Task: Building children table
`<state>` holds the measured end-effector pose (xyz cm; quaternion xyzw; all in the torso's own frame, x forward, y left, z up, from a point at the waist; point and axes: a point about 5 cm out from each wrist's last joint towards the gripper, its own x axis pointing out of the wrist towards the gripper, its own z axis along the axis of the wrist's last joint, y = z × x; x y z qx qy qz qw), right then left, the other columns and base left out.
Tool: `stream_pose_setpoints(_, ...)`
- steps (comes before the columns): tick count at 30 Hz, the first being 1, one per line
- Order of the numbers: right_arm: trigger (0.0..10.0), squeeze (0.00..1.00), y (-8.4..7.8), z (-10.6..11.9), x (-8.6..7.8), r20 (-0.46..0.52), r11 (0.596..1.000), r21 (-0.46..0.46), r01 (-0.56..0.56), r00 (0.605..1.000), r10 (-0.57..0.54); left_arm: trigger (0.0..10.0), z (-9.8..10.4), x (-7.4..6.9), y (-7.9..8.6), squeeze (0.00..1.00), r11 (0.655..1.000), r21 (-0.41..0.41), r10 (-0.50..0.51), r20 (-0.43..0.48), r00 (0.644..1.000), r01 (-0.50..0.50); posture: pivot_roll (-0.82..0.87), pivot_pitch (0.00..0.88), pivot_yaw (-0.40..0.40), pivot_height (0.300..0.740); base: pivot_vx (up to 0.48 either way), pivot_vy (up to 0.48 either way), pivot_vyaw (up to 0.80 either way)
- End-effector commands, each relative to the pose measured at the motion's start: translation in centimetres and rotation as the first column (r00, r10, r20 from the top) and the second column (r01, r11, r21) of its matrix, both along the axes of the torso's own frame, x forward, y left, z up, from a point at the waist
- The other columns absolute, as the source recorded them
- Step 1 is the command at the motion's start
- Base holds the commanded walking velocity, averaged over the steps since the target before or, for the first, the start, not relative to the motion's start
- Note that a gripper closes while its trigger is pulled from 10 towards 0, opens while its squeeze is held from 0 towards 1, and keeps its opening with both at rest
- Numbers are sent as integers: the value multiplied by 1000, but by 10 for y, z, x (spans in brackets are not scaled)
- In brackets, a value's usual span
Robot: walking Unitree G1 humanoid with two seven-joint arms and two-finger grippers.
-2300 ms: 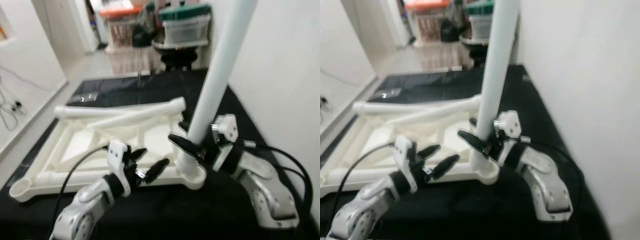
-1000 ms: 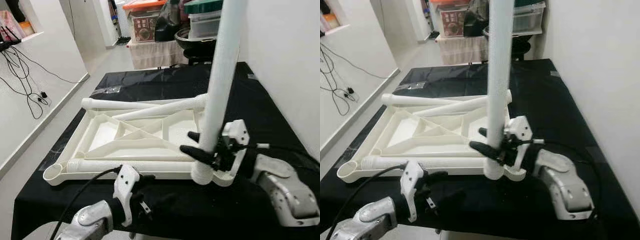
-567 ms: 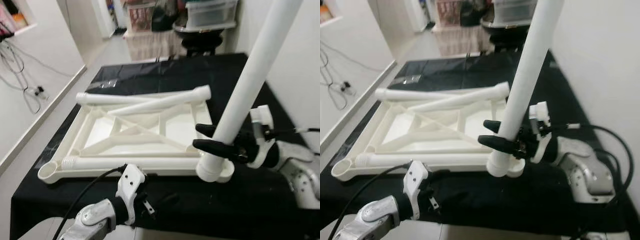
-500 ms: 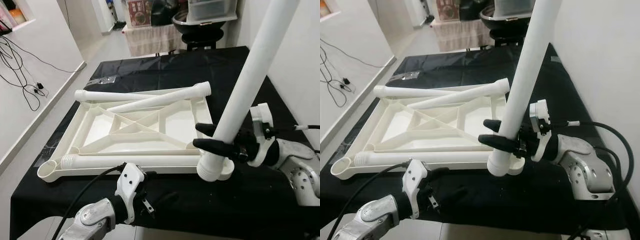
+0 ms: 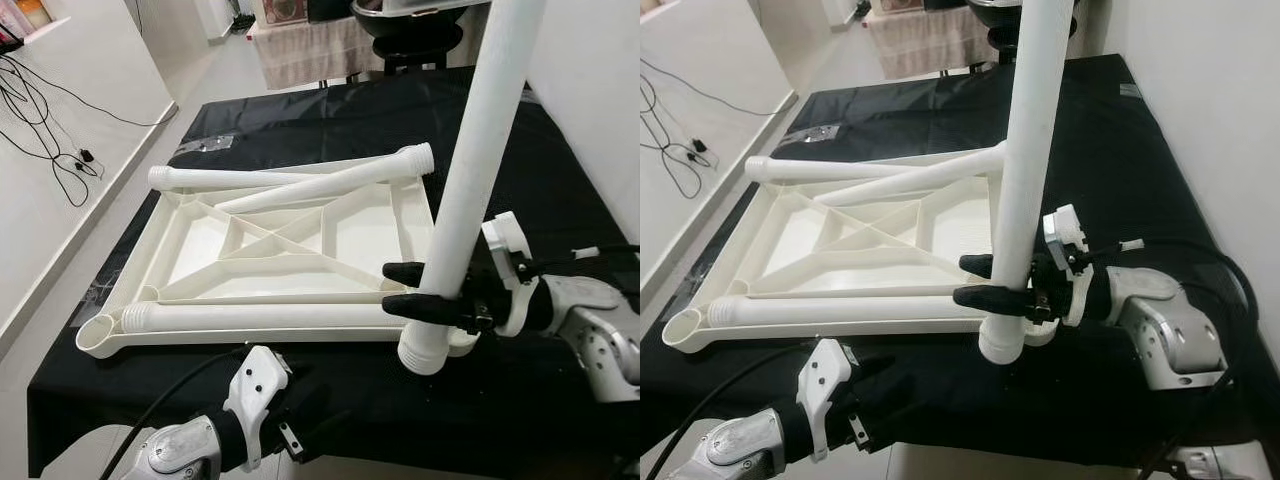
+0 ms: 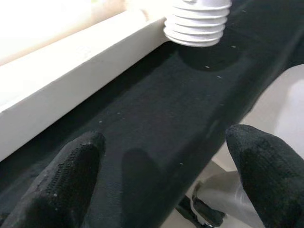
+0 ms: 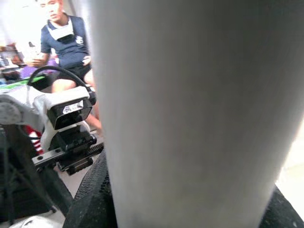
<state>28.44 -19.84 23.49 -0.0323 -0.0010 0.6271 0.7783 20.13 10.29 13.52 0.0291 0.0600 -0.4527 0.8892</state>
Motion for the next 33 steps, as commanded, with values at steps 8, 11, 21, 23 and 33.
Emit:
stream_pose_setpoints(8, 10000, 0, -9, 34, -6, 36, 986, 140, -92, 995, 88, 10000, -4, -7, 1, 0, 999, 24, -39, -22, 999, 39, 2, 216, 185, 740, 0, 0, 0)
stream_pose_setpoints(11, 10000, 0, -10, 39, -7, 41, 980, 169, -106, 994, 100, 10000, -4, -7, 1, 0, 999, 21, -42, -21, 999, 43, 2, 218, 185, 740, 0, 0, 0)
stream_pose_setpoints(21, 10000, 0, -9, 12, 12, 57, 991, -117, 60, 997, -53, 10000, -1, -7, 0, 0, 999, 8, -53, -19, 998, 53, 3, 234, 182, 740, 0, 0, 0)
stream_pose_setpoints(23, 10000, 0, -9, 10, 14, 57, 987, -141, 73, 996, -65, 10000, -1, -7, -1, 0, 999, 8, -54, -19, 998, 54, 3, 234, 182, 740, 0, 0, 0)
stream_pose_setpoints(33, 10000, 0, -9, 3, 22, 49, 975, -190, 116, 993, -108, 10000, 0, -6, -2, 0, 999, 2, -53, -18, 998, 53, 5, 241, 175, 740, 0, 0, 0)
